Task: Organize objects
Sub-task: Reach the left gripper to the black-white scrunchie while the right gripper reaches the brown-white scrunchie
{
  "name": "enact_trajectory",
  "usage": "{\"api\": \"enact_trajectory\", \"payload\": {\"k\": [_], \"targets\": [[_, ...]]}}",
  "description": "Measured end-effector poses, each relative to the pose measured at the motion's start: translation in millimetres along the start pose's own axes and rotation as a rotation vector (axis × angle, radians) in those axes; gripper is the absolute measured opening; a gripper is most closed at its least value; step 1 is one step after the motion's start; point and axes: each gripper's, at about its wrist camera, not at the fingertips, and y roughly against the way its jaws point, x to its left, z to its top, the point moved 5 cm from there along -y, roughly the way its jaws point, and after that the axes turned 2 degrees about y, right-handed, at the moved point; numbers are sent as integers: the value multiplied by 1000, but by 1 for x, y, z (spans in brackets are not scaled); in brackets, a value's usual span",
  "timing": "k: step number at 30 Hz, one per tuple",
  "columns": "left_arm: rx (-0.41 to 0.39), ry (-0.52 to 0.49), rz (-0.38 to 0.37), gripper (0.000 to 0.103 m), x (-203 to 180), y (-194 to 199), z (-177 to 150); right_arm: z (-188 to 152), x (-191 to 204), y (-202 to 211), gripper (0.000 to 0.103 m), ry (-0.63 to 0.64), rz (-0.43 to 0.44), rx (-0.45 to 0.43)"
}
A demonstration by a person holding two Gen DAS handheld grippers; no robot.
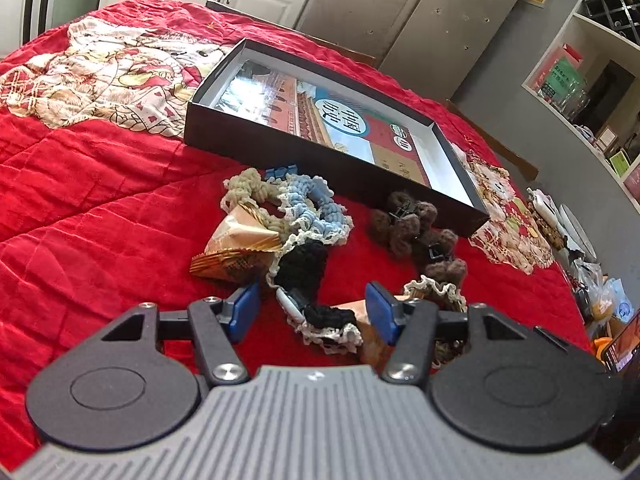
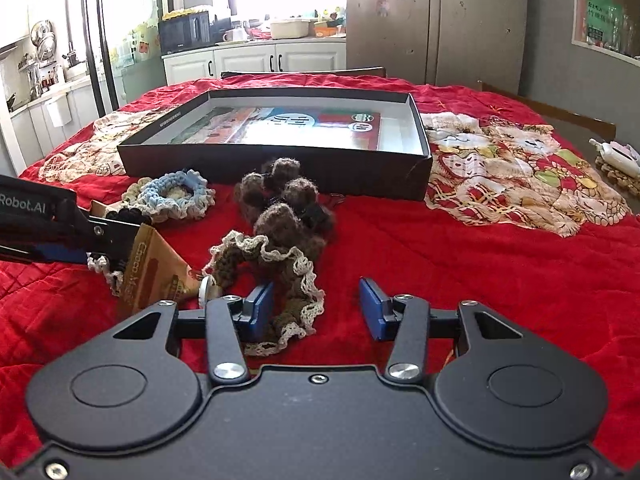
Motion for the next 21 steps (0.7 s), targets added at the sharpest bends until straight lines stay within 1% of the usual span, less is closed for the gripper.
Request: {"api": "enact_trajectory", "payload": {"k": [2, 3, 5, 6, 8, 10, 12, 13, 16, 21], "targets": [[5, 3, 1, 63, 0, -2, 0, 0, 0, -2, 43, 1, 1, 0], [5, 5, -1, 61, 0, -2, -1, 1, 0, -3, 42, 2, 0, 0], [9, 12, -6, 53, 1, -4, -1, 1, 0, -3, 39, 1, 1, -2], [12, 14, -8, 50, 1, -4, -1, 1, -1, -4, 37, -3, 2, -2], [12, 17, -6, 35, 2, -4, -1, 2, -2, -4, 32, -7, 2, -3], [11, 17, -5, 30, 3, -4, -1, 2, -2, -5, 23, -12, 10, -2], [7, 20, -6, 23, 4, -3, -1, 3, -2, -4, 19, -17, 19, -1], [6, 23, -8, 16, 4, -2, -1, 2, -2, -4, 16, -16, 22, 0], [9, 30, -15, 16, 6, -1, -1, 2, 0, -3, 13, -12, 24, 0], [-4, 19, -23, 16, 6, 4, -2, 2, 1, 1, 12, -9, 27, -5]]}}
